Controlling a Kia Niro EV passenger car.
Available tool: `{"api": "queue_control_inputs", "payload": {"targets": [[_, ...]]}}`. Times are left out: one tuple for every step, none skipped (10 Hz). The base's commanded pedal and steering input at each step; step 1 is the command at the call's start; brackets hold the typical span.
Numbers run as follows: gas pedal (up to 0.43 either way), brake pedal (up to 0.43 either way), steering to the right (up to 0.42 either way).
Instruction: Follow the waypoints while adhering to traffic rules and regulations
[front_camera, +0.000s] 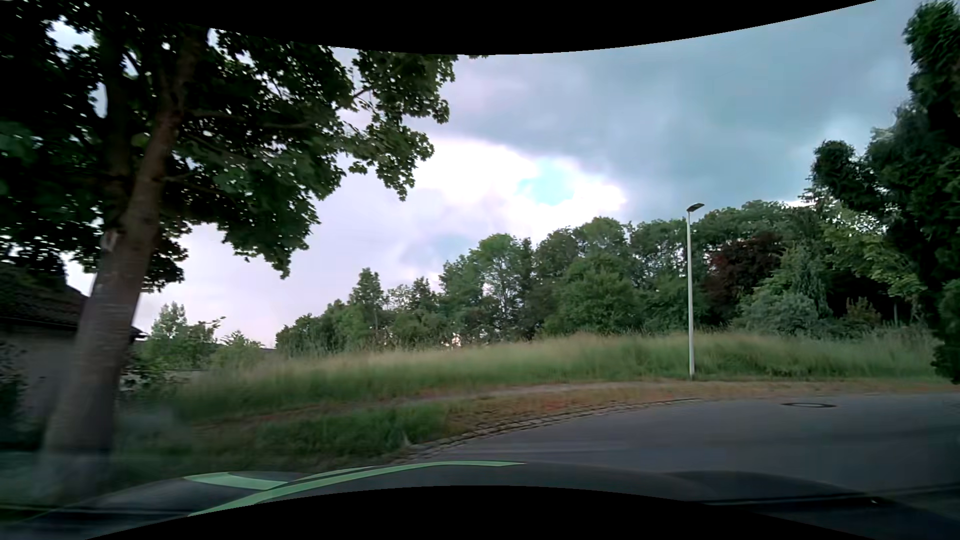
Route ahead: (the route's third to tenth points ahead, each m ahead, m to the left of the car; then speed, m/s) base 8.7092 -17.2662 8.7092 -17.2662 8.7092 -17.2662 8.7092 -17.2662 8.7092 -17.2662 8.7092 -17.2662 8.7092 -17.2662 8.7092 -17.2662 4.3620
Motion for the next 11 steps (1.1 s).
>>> {"api": "queue_control_inputs", "payload": {"targets": [[0.150, 0.000, 0.330], [0.150, 0.000, 0.339], [0.150, 0.000, 0.345], [0.157, 0.000, 0.351], [0.169, 0.000, 0.355], [0.177, 0.000, 0.362], [0.189, 0.000, 0.373], [0.189, 0.000, 0.384], [0.189, 0.000, 0.396], [0.189, 0.000, 0.405], [0.197, 0.000, 0.413]]}}
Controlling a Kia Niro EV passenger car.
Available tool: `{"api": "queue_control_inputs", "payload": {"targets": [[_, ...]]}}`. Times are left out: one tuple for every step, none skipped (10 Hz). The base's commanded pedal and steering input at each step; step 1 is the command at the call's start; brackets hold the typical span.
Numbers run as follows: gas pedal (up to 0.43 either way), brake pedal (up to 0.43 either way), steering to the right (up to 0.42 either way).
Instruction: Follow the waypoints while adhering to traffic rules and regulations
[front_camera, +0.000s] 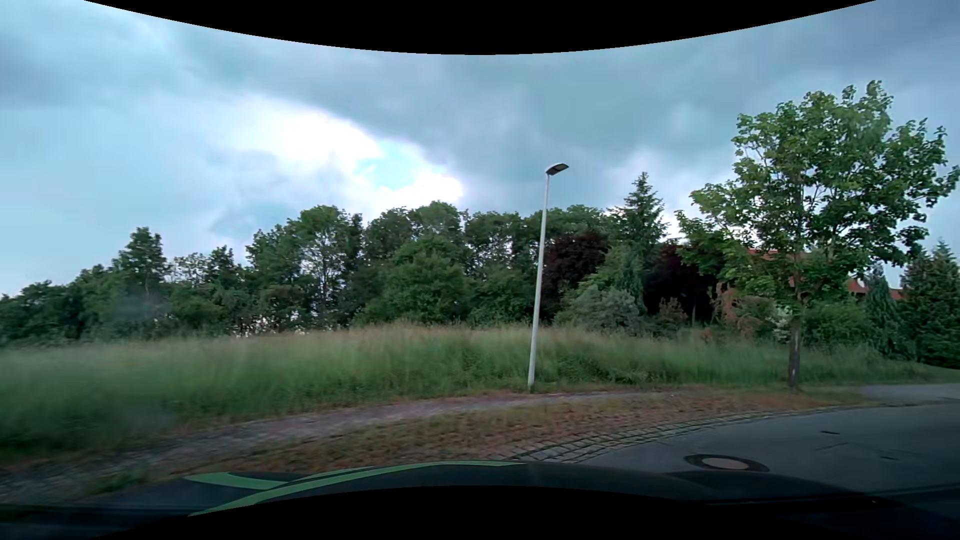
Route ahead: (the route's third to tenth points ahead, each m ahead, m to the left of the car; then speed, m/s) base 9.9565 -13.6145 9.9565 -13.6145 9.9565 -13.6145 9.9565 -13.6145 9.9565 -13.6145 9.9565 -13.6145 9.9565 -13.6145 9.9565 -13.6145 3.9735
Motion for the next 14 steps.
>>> {"api": "queue_control_inputs", "payload": {"targets": [[0.197, 0.000, 0.427], [0.197, 0.000, 0.442], [0.197, 0.000, 0.449], [0.209, 0.000, 0.455], [0.209, 0.000, 0.459], [0.220, 0.000, 0.464], [0.220, 0.000, 0.466], [0.228, 0.000, 0.467], [0.228, 0.000, 0.471], [0.228, 0.000, 0.475], [0.240, 0.000, 0.476], [0.240, 0.000, 0.476], [0.240, 0.000, 0.475], [0.240, 0.000, 0.475]]}}
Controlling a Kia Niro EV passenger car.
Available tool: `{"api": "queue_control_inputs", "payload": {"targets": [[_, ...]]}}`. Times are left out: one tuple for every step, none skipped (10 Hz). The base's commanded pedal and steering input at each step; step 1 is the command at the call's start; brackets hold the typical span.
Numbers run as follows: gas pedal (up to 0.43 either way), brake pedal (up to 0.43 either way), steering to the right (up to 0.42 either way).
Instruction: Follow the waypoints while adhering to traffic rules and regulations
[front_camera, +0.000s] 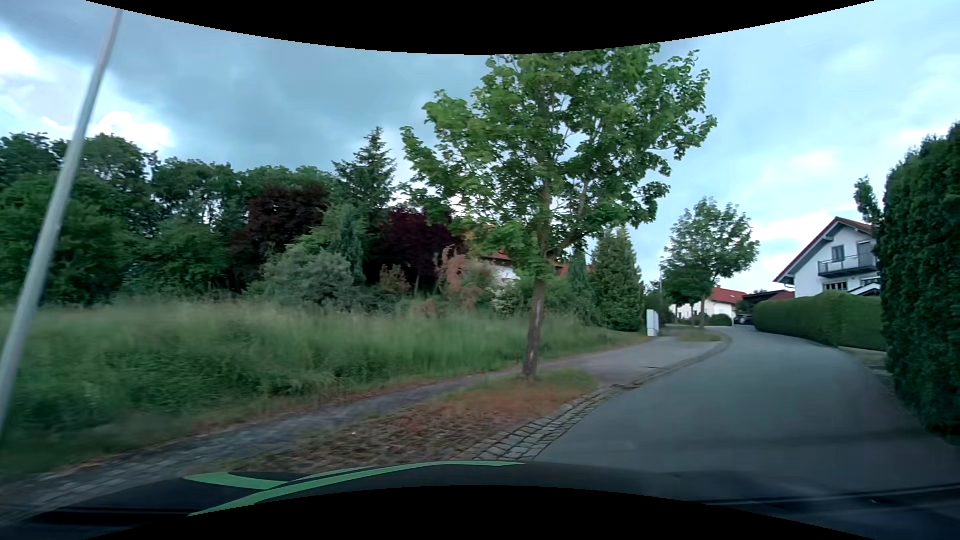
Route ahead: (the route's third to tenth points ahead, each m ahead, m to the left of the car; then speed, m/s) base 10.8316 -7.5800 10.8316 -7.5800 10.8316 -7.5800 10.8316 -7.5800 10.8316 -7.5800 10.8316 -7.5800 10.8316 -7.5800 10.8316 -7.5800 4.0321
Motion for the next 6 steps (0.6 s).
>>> {"api": "queue_control_inputs", "payload": {"targets": [[0.248, 0.000, 0.474], [0.248, 0.000, 0.470], [0.248, 0.000, 0.466], [0.248, 0.000, 0.460], [0.248, 0.000, 0.455], [0.248, 0.000, 0.448]]}}
